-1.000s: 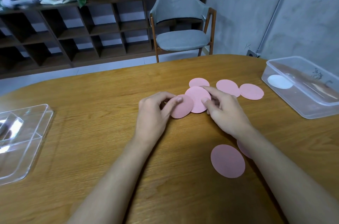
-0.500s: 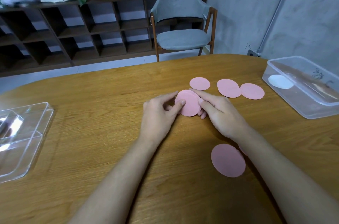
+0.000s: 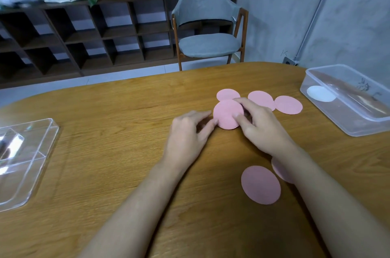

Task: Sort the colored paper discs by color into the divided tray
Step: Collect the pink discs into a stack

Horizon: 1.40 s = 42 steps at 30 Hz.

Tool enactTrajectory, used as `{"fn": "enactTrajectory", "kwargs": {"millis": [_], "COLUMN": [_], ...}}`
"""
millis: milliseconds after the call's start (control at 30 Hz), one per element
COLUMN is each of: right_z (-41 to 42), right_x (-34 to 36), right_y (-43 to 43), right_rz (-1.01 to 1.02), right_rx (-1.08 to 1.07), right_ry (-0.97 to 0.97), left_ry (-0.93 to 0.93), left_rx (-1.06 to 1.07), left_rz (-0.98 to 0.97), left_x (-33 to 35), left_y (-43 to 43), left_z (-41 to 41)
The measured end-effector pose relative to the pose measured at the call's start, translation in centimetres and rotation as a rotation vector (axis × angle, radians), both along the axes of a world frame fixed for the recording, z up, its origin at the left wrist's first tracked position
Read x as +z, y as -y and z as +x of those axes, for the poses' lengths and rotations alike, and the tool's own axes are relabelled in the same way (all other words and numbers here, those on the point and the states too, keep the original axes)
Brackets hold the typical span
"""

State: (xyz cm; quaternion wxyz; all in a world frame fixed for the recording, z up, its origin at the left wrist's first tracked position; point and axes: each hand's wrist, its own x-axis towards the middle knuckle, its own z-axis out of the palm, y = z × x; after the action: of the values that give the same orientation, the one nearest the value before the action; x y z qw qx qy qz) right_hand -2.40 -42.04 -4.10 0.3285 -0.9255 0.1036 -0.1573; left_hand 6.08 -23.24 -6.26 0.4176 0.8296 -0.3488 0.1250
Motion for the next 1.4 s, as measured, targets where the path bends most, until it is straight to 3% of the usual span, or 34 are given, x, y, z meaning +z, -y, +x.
{"fn": "enactTrajectory", "kwargs": {"millis": [300,633,733,900,1133,1400], "right_z": [-0.3,-0.3,-0.3,-0.2,-0.2,-0.5], "right_x": [0.2,0.4,0.4,0.3,0.3,0.5], "right_y": [3.6,3.7,3.8,3.7,3.1,1.9], "right_rz": [0.11,0.117,0.117,0.112,0.107,0.067], "right_rx": [-0.35,-0.46,-0.455,-0.443,-0.395,-0.229], "right_ry": [0.01,0.012,0.029,0.049,0.062,0.064], "left_ry": [0.027,-0.03,-0.073,0.1,0.255,-0.044], "left_rx": [-0.084,-0.106,-0.082,0.039,0.044,-0.003], "left_rz": [0.218,0.482,0.48,0.51,0.3,-0.061], "left_x": [-0.6,0.9,0.9,1.0,0.3,0.3], "left_y": [1.6,8.2,9.0,8.3,4.6,3.0], "left_z": [2.1,5.6,6.1,4.3,0.7,-3.1]}}
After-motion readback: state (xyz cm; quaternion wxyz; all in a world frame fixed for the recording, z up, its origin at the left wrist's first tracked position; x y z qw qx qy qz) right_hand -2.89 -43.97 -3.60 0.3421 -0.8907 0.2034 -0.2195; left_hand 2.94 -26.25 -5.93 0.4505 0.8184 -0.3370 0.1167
